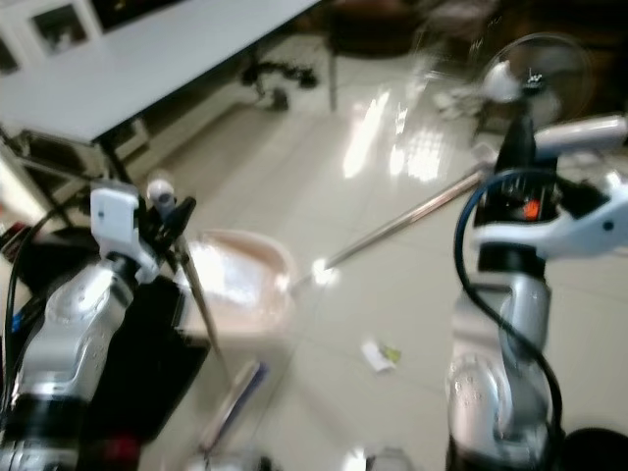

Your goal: Sweep floor

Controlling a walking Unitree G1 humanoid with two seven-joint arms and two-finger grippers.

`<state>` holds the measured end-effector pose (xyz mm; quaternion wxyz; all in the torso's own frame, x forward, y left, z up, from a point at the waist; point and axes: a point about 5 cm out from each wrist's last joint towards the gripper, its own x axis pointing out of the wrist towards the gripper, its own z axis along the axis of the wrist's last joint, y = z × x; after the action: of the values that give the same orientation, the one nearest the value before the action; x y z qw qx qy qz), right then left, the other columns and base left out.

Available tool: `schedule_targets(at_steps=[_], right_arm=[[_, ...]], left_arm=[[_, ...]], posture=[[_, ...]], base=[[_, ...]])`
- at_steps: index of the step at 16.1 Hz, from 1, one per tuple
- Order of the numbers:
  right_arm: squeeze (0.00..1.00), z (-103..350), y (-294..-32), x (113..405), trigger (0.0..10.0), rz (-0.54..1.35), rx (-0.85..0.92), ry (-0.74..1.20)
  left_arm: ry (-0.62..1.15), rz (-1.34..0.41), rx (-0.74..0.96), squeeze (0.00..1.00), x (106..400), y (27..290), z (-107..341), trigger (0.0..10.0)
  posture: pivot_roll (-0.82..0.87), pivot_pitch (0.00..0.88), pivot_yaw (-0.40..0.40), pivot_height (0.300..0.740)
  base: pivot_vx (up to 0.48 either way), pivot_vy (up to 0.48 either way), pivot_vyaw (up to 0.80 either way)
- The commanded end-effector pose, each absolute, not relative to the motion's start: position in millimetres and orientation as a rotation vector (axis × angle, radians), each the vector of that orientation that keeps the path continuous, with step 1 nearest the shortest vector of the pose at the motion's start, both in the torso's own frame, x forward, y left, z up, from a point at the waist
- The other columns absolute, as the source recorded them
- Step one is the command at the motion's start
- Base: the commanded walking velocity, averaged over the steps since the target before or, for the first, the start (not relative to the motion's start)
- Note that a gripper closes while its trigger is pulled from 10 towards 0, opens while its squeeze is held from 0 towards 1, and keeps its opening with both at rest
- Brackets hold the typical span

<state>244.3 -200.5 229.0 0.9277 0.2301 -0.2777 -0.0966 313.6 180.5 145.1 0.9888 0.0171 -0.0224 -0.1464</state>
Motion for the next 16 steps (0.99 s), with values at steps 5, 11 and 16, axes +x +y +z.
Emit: schedule_targets(at_steps=[5, 11, 16], right_arm=[[0.00, 237.3, -217.7, 229.9, 10.0, -0.300, 0.480, -0.648], [0.00, 240.4, -222.1, 232.0, 10.0, -0.339, 0.463, -0.628], [0.00, 260.1, -214.9, 247.0, 10.0, -0.321, 0.254, -0.496]], left_arm=[[-0.046, -0.340, 0.043, 0.00, 303.4, 175.0, 148.4, 10.0], [-0.004, -0.352, 0.056, 0.00, 303.1, 174.3, 145.0, 10.0], [0.004, -0.369, 0.080, 0.00, 305.9, 164.7, 141.7, 10.0]], posture=[[-0.12, 0.048, 0.129, 0.740], [-0.12, 0.052, 0.132, 0.740], [-0.14, 0.049, 0.138, 0.740]], base=[[0.000, 0.000, 0.00], [0.000, 0.000, 0.00], [0.000, 0.000, 0.00]])
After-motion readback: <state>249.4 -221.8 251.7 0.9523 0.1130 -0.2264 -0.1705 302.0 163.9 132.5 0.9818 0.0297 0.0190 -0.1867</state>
